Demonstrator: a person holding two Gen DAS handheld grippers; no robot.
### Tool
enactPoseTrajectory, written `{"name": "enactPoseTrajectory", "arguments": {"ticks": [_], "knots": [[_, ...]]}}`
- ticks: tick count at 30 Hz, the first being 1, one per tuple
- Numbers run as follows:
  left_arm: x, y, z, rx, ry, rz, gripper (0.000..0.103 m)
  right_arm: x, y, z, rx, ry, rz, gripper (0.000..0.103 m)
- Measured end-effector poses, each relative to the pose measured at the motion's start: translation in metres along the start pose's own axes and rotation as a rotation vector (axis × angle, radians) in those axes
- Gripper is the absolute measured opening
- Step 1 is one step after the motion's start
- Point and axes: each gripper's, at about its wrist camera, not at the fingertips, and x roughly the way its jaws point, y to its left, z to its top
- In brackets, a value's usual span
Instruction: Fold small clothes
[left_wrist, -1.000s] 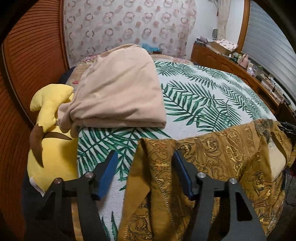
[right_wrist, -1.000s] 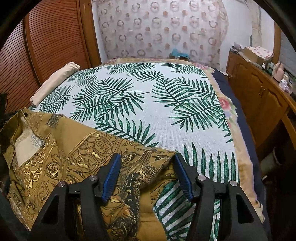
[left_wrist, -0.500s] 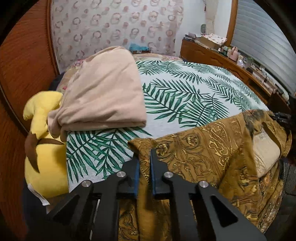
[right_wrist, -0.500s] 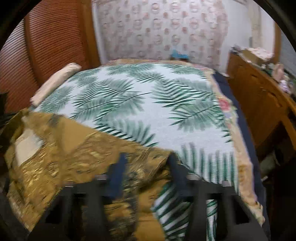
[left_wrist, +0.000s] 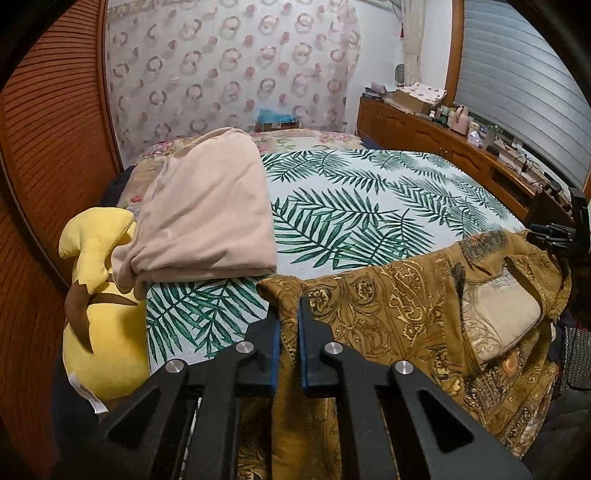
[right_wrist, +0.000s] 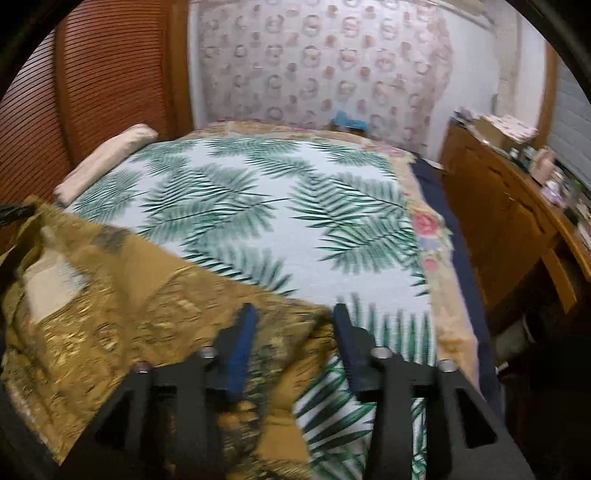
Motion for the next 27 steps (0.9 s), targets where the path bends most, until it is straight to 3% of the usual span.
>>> {"name": "enactPoseTrajectory", "arguments": {"ticks": [2, 6, 10, 12, 13, 14, 17, 20, 27], "knots": [[0.003, 0.000, -0.002, -0.003, 0.005, 0.005, 0.008, 0.009, -0.006, -0.001, 0.038, 0.017, 0.016, 0.060], [0.008, 0.003, -0.003, -0.024, 0.015, 0.009, 0.008, 0.022, -0.013, -0.005, 0.102, 0.046, 0.085, 0.060], [0.013, 0.003, -0.005, -0.027, 0.022, 0.014, 0.009, 0.020, -0.009, -0.007, 0.087, 0.037, 0.119, 0.060], [0.011, 0.001, -0.007, -0.027, 0.018, 0.006, 0.008, 0.021, -0.011, -0.007, 0.064, 0.037, 0.128, 0.051], [0.009, -0.001, -0.007, -0.024, 0.015, 0.013, 0.008, 0.021, -0.012, -0.007, 0.058, 0.040, 0.153, 0.031], [0.003, -0.005, -0.006, -0.027, 0.000, 0.019, 0.008, 0.020, -0.012, -0.007, 0.053, 0.049, 0.180, 0.023], [-0.026, -0.014, -0.002, -0.039, -0.070, -0.018, 0.008, 0.005, -0.007, -0.010, 0.001, 0.048, 0.162, 0.012], [-0.069, -0.030, 0.004, -0.016, -0.159, -0.049, 0.008, -0.026, -0.005, -0.008, -0.013, -0.020, 0.161, 0.010], [-0.162, -0.048, 0.024, 0.032, -0.343, -0.084, 0.008, -0.150, -0.009, 0.003, -0.013, -0.268, 0.121, 0.008]]}}
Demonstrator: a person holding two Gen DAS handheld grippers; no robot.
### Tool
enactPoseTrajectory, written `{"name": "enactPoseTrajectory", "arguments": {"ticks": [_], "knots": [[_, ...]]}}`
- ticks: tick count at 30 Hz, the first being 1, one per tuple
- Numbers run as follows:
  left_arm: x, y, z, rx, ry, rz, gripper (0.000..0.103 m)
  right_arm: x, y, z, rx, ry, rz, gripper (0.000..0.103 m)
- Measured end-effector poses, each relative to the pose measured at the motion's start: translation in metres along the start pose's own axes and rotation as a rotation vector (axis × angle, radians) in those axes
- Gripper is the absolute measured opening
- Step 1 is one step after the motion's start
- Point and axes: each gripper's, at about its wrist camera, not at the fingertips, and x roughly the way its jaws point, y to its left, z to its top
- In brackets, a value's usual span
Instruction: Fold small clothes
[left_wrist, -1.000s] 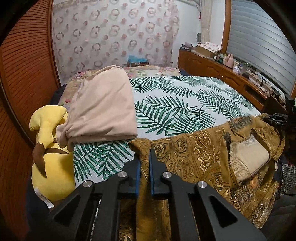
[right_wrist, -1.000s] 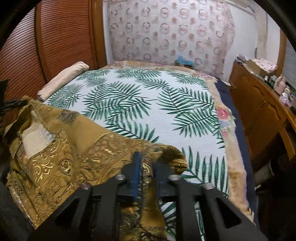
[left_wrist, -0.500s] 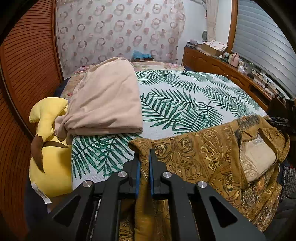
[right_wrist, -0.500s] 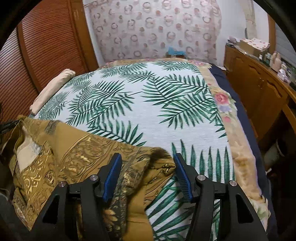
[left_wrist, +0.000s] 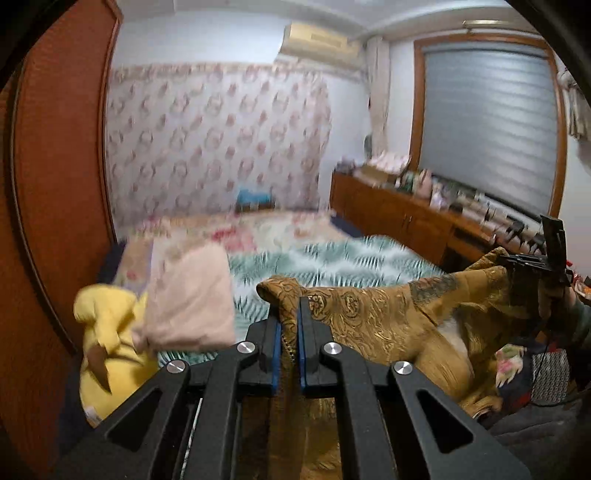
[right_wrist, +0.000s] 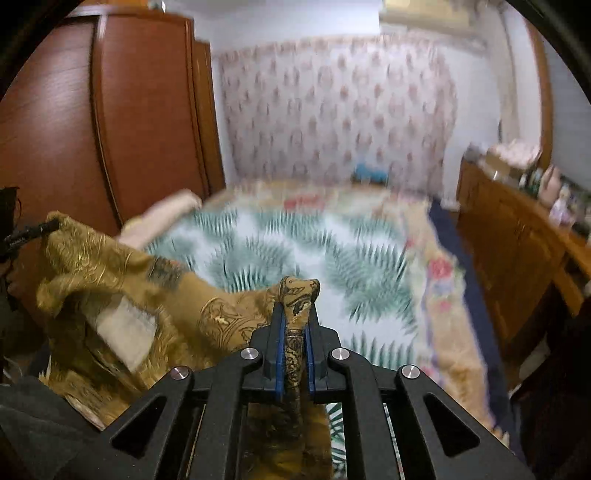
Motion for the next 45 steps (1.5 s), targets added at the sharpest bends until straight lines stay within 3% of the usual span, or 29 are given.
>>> {"name": "enactPoseTrajectory", "arguments": {"ticks": [9, 13, 15, 19, 23, 25, 28, 31, 32, 34, 36, 38, 40, 45], "knots": [[-0.062, -0.004, 0.058, 0.006, -0.204, 0.021, 0.008, -0.127, 0.014, 0.062, -0.091, -0.256, -0.050, 0.008], [-0.062, 0.005, 0.098, 0.009, -0.263, 0.053, 0.008, -0.153, 0.015, 0.100, -0.150, -0.342, -0.071, 0.008], [-0.046, 0.012, 0.122, 0.019, -0.273, 0.087, 0.008, -0.146, 0.012, 0.120, -0.161, -0.351, -0.078, 0.008], [0.012, 0.035, 0.162, 0.010, -0.235, 0.150, 0.008, -0.090, 0.005, 0.165, -0.199, -0.307, -0.121, 0.008], [0.094, 0.062, 0.172, 0.023, -0.133, 0.230, 0.008, 0.013, 0.013, 0.196, -0.226, -0.201, -0.176, 0.008], [0.157, 0.084, 0.160, 0.035, -0.049, 0.279, 0.015, 0.076, 0.016, 0.207, -0.184, -0.125, -0.190, 0.010], [0.221, 0.104, 0.133, 0.030, 0.077, 0.298, 0.026, 0.170, 0.008, 0.196, -0.118, 0.022, -0.252, 0.030], [0.258, 0.115, 0.099, 0.015, 0.186, 0.298, 0.026, 0.221, 0.001, 0.169, -0.021, 0.129, -0.241, 0.030], [0.259, 0.113, 0.091, 0.009, 0.197, 0.293, 0.027, 0.229, 0.002, 0.159, -0.002, 0.144, -0.241, 0.032], [0.260, 0.111, 0.076, 0.006, 0.215, 0.266, 0.046, 0.237, 0.006, 0.142, 0.010, 0.171, -0.212, 0.035], [0.253, 0.102, 0.066, 0.013, 0.223, 0.245, 0.047, 0.242, 0.004, 0.132, -0.014, 0.200, -0.197, 0.038], [0.243, 0.091, 0.056, 0.016, 0.229, 0.220, 0.060, 0.235, 0.001, 0.123, -0.028, 0.212, -0.179, 0.043], [0.236, 0.080, 0.046, 0.010, 0.228, 0.179, 0.080, 0.223, -0.003, 0.118, -0.026, 0.223, -0.148, 0.046], [0.223, 0.065, 0.021, 0.004, 0.244, 0.131, 0.080, 0.206, -0.032, 0.117, 0.009, 0.244, -0.101, 0.046]]}}
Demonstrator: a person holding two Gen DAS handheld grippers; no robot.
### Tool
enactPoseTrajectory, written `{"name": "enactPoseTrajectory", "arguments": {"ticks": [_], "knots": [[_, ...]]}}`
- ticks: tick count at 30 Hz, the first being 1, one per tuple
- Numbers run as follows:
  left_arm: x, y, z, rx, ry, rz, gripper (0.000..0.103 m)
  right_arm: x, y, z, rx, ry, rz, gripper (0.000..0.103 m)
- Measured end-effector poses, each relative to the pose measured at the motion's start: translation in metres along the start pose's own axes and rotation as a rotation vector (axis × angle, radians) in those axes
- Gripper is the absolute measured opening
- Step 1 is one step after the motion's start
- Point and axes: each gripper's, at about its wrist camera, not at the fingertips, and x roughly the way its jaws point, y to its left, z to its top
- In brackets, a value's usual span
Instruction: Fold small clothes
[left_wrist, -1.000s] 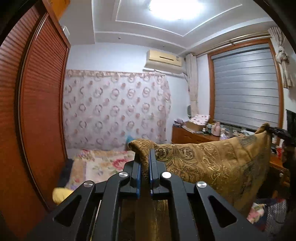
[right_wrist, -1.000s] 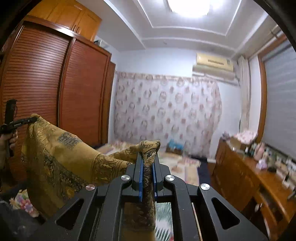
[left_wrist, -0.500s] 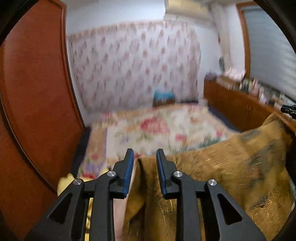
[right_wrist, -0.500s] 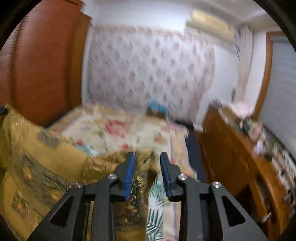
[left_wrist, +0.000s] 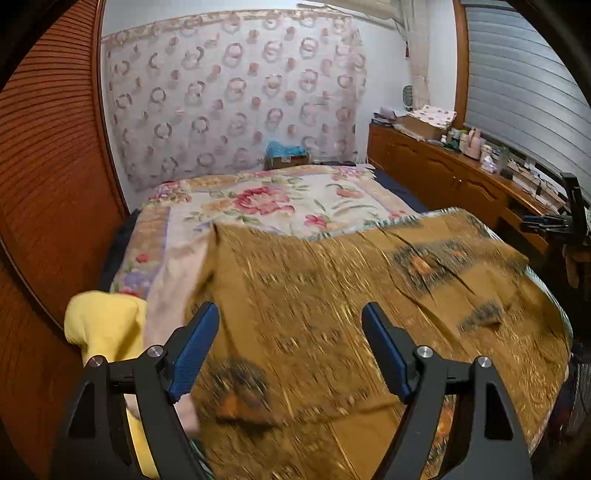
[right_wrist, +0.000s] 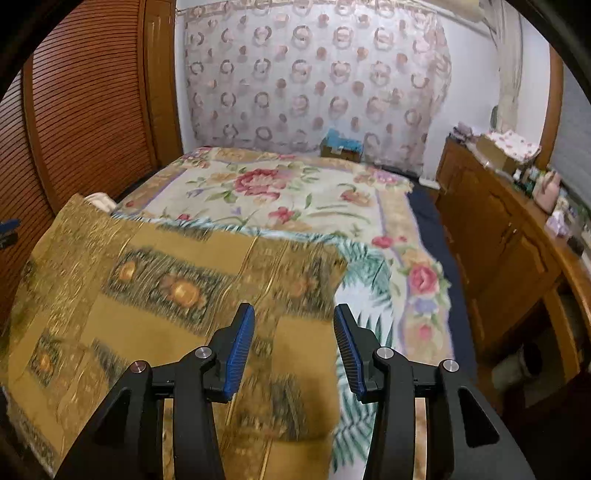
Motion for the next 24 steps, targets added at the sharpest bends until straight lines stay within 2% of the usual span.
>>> {"name": "enactPoseTrajectory", "arguments": {"ticks": [3, 5, 10, 16, 20, 24], "knots": [[0.003, -0.011, -0.023, -0.009, 0.038, -0.036, 0.080, -0.001, -0.013, -0.015, 0.047, 0.011, 0.028, 0.046], [0.009, -0.019, -0.034, -0.011, 0.071, -0.050, 0.080, 0.015, -0.014, -0.019, 0.062, 0.024, 0.031, 0.046], [0.026, -0.034, -0.059, -0.001, 0.141, -0.057, 0.080, 0.033, -0.034, -0.024, 0.116, 0.071, 0.020, 0.046], [0.041, -0.042, -0.078, 0.017, 0.200, -0.047, 0.080, 0.021, -0.045, -0.027, 0.181, 0.093, -0.009, 0.046], [0.044, -0.053, -0.083, 0.068, 0.206, -0.019, 0.080, 0.020, -0.049, -0.032, 0.197, 0.110, -0.008, 0.046], [0.046, -0.054, -0.084, 0.047, 0.219, -0.034, 0.082, 0.029, -0.042, -0.035, 0.204, 0.117, 0.015, 0.046]]}}
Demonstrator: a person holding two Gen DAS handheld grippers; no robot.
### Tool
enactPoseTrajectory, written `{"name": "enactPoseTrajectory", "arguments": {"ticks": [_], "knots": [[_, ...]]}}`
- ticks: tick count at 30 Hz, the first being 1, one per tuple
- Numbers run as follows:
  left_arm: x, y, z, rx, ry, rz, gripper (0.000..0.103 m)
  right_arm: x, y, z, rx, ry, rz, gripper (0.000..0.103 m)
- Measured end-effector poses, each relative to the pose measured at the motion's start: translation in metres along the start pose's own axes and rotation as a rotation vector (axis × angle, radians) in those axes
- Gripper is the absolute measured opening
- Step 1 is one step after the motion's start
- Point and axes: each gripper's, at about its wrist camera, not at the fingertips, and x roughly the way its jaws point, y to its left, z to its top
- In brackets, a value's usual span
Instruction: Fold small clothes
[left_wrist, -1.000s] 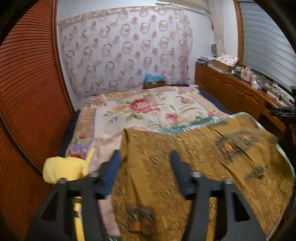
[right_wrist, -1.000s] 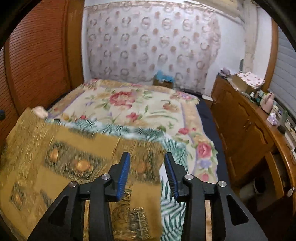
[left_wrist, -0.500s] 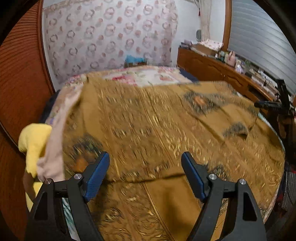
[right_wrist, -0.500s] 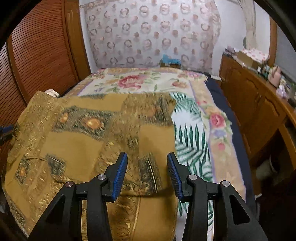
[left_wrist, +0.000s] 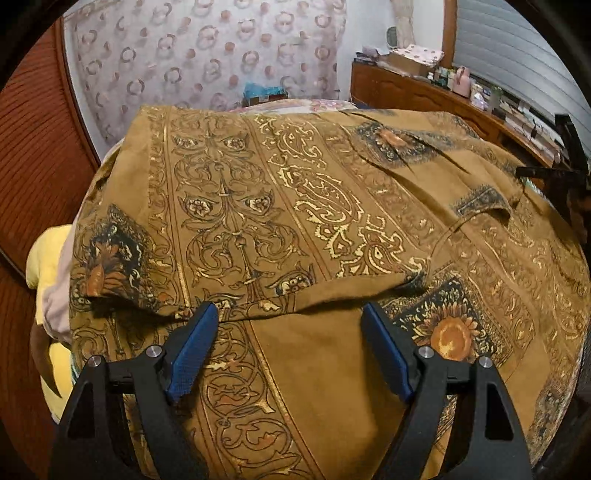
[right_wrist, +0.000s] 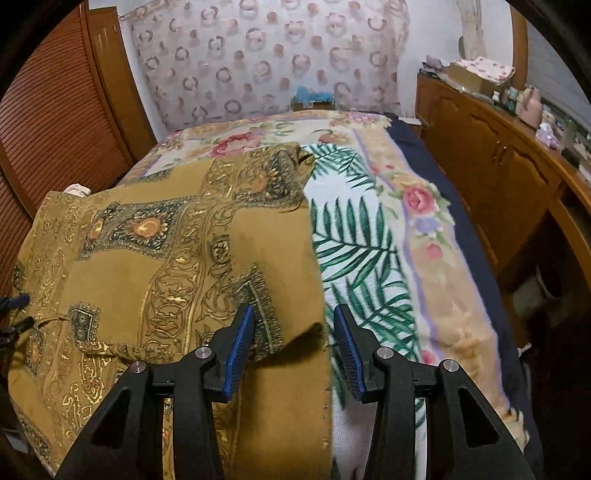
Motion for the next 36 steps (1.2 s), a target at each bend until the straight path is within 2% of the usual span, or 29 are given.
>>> {"name": "enactPoseTrajectory", "arguments": {"ticks": [6, 13, 24, 26, 28, 36], "knots": [[0.000, 0.001, 0.000, -0.005, 0.002, -0.005, 0.083, 0.004, 0.016, 0.001, -0.033, -0.029, 0.063, 0.046], [0.001, 0.001, 0.001, -0.004, 0.002, -0.004, 0.083, 0.020, 0.021, -0.011, -0.045, -0.005, 0.016, 0.046], [0.000, 0.000, -0.001, -0.014, 0.001, 0.006, 0.083, 0.015, 0.032, -0.021, -0.102, -0.038, -0.032, 0.046], [-0.002, 0.001, -0.003, -0.034, -0.003, -0.008, 0.080, 0.013, 0.037, -0.021, -0.122, -0.037, -0.056, 0.046], [-0.010, 0.009, -0.005, -0.073, -0.021, -0.025, 0.073, 0.012, 0.039, -0.021, -0.130, -0.036, -0.064, 0.046], [-0.053, 0.051, -0.009, -0.177, -0.133, 0.028, 0.051, 0.010, 0.037, -0.022, -0.124, -0.039, -0.051, 0.047]]}}
